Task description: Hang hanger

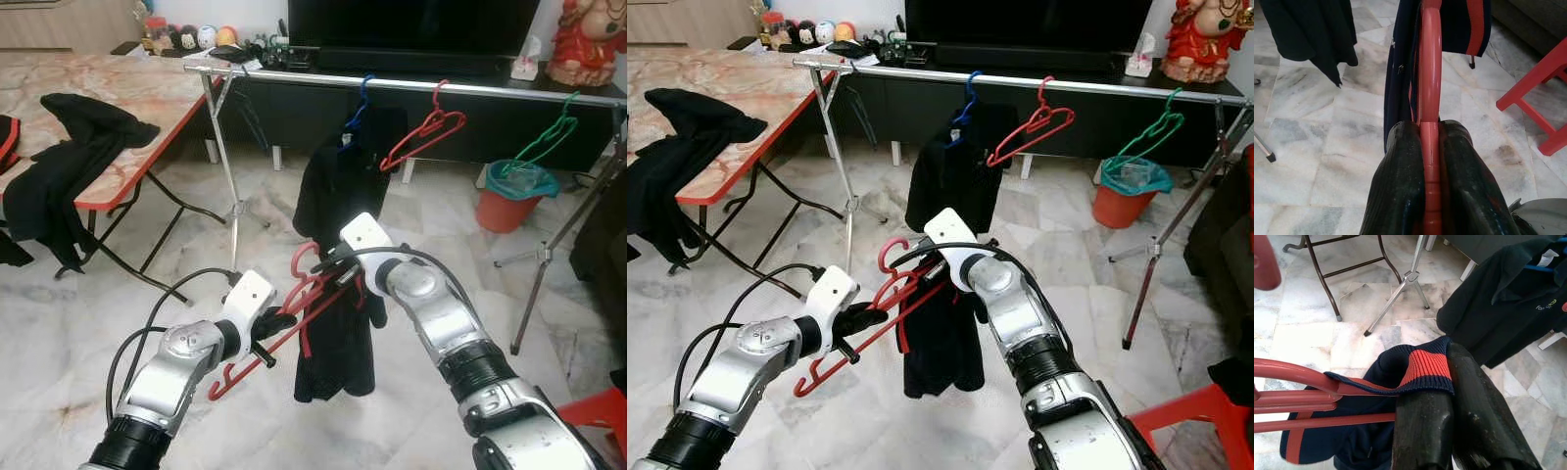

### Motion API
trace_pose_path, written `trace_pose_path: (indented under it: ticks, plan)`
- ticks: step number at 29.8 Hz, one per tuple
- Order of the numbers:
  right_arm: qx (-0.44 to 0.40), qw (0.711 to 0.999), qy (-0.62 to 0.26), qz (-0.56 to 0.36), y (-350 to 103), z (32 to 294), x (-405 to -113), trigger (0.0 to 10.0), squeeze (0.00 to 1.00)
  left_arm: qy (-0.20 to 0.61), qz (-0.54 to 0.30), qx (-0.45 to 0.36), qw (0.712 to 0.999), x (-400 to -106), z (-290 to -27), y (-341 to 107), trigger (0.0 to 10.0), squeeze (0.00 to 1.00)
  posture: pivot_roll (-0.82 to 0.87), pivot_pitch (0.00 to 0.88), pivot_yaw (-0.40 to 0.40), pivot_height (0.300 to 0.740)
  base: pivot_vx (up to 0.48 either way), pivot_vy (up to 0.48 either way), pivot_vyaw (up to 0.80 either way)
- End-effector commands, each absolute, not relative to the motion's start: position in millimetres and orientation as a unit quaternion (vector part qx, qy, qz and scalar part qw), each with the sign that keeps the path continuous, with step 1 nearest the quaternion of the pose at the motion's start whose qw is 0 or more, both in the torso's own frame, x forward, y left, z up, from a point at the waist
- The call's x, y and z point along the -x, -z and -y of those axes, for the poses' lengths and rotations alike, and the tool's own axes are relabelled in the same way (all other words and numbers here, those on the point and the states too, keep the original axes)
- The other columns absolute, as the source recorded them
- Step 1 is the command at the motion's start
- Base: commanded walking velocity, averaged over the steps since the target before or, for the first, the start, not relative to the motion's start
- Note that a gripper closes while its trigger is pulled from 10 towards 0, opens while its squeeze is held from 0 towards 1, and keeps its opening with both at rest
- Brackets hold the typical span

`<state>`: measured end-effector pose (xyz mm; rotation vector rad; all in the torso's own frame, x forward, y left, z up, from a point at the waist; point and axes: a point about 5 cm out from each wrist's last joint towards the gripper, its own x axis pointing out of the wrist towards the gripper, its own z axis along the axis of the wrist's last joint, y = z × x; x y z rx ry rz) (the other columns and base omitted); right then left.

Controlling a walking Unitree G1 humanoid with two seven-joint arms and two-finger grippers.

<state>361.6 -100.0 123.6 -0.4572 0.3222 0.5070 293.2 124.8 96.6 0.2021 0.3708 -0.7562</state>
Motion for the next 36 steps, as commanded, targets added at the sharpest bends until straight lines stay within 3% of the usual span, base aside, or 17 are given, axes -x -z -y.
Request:
trace_pose_path:
  ticks: [1, 16, 20, 36]
  plan:
    - [0.220, 0.931, -0.256, -0.137, -133, 94, -362, 10.0, 0.00, 0.366, -0.163, -0.097, 0.911, -295, -126, -103, 10.0, 0.00, 0.05, 0.000, 0.007, 0.740, 0.000, 0.000, 0.00]
    - [0.220, 0.931, -0.256, -0.137, -133, 94, -362, 10.0, 0.00, 0.366, -0.163, -0.097, 0.911, -295, -126, -103, 10.0, 0.00, 0.05, 0.000, 0.007, 0.740, 0.000, 0.000, 0.00]
    - [0.261, 0.891, -0.349, -0.129, -135, 97, -333, 10.0, 0.00, 0.423, -0.142, -0.044, 0.894, -287, -113, -111, 10.0, 0.00, 0.04, 0.000, 0.015, 0.740, 0.000, 0.000, 0.00]
    - [0.260, 0.881, -0.372, -0.131, -138, 94, -324, 10.0, 0.00, 0.412, -0.139, -0.038, 0.899, -290, -111, -112, 10.0, 0.00, 0.04, 0.000, 0.016, 0.740, 0.000, 0.000, 0.00]
